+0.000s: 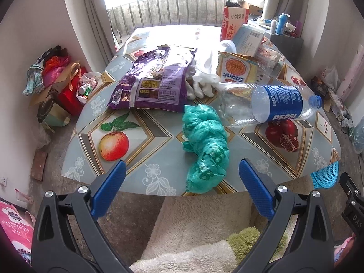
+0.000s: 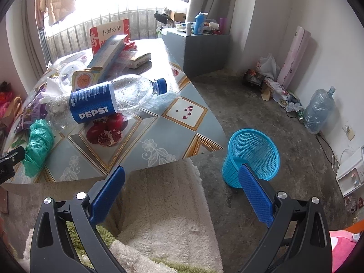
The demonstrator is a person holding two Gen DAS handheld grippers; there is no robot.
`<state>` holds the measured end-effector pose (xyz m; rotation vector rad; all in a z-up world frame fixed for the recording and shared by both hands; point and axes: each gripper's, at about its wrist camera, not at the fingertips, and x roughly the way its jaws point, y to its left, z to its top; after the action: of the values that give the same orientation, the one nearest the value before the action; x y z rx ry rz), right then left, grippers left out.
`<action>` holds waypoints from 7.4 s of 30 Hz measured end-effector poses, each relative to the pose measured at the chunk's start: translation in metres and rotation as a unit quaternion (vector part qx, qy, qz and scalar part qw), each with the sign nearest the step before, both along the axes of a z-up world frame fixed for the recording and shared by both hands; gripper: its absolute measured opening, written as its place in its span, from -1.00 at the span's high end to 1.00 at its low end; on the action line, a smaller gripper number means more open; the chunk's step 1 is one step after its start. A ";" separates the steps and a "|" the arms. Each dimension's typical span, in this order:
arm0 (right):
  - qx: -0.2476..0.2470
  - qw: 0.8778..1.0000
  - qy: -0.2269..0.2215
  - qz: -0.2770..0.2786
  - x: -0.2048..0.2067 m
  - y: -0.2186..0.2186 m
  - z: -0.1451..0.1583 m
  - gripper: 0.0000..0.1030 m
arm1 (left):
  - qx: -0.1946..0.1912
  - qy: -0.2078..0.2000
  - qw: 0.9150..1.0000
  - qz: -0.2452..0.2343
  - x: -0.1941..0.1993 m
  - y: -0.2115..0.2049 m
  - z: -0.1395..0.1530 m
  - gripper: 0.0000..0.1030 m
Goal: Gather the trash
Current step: 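Grasp the green plastic bag with the left tool while the right tool grasps the Pepsi bottle, then carry both items to the blue wastebasket and open both tools to drop them, then move both tools back toward the table items, then grasp the purple snack bag with the left tool while the right tool grasps the white tissue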
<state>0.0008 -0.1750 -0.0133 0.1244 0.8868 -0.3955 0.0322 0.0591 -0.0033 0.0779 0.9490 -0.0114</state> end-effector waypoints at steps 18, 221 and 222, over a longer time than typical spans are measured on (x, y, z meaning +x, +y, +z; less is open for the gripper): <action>0.271 0.961 -0.051 0.030 0.072 -0.003 0.011 -0.89 | -0.157 -0.062 0.981 -0.092 0.034 0.036 -0.001 -0.86; 0.308 0.909 0.031 0.280 0.184 0.098 -0.037 0.93 | -0.216 0.074 0.963 -0.144 0.126 0.087 -0.078 1.00; 0.306 0.910 0.024 0.278 0.182 0.095 -0.033 0.93 | -0.217 0.076 0.963 -0.142 0.124 0.087 -0.078 1.00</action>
<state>0.1830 -0.0801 -0.0465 0.4280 1.0270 0.4281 0.1565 0.1458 -0.0809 -0.1951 1.0628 -0.4961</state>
